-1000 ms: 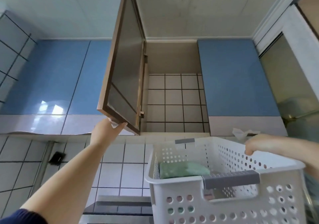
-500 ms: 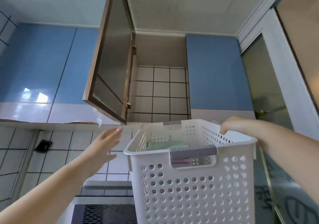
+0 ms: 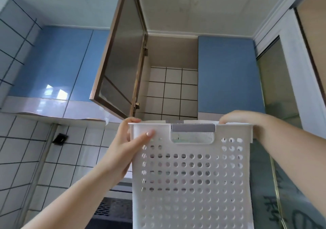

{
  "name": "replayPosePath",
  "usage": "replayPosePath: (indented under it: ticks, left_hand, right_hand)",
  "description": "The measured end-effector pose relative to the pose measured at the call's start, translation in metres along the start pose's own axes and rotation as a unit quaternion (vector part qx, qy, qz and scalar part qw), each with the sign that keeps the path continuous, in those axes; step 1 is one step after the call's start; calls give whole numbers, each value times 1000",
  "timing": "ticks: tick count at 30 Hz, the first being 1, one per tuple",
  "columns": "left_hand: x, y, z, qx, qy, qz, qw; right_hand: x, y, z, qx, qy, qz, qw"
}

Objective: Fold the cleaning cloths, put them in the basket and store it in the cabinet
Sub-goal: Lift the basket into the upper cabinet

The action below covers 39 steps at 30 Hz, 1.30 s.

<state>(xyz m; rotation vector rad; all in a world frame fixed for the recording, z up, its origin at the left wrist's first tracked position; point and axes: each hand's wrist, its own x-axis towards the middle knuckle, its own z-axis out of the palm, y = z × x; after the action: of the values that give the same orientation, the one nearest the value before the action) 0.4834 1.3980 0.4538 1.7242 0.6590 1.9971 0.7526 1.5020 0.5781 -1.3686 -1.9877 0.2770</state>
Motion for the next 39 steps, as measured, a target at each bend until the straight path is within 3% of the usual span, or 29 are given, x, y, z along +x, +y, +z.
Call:
replayPosePath:
  ticks: [2, 4, 6, 13, 23, 33, 39]
  left_hand:
    - [15, 7, -3, 6, 19, 14, 1000]
    - [33, 12, -9, 11, 41, 23, 999]
    - [53, 16, -16, 19, 50, 33, 998]
    - [128, 28, -37, 50, 48, 59, 996]
    - [210, 53, -44, 71, 41, 131, 988]
    - [267, 24, -51, 53, 64, 121, 989]
    - [295, 8, -55, 45, 38, 130, 990]
  right_hand:
    - [3, 0, 3, 114, -52, -43, 991]
    - [7, -3, 5, 275, -77, -42, 957]
    - [14, -9, 3, 338, -79, -38, 937]
    - [47, -50, -6, 403, 12, -88, 911]
    - [95, -90, -16, 465, 48, -183, 865]
    - [161, -94, 7, 496, 115, -170, 843]
    - [194, -86, 18, 500, 133, -180, 837]
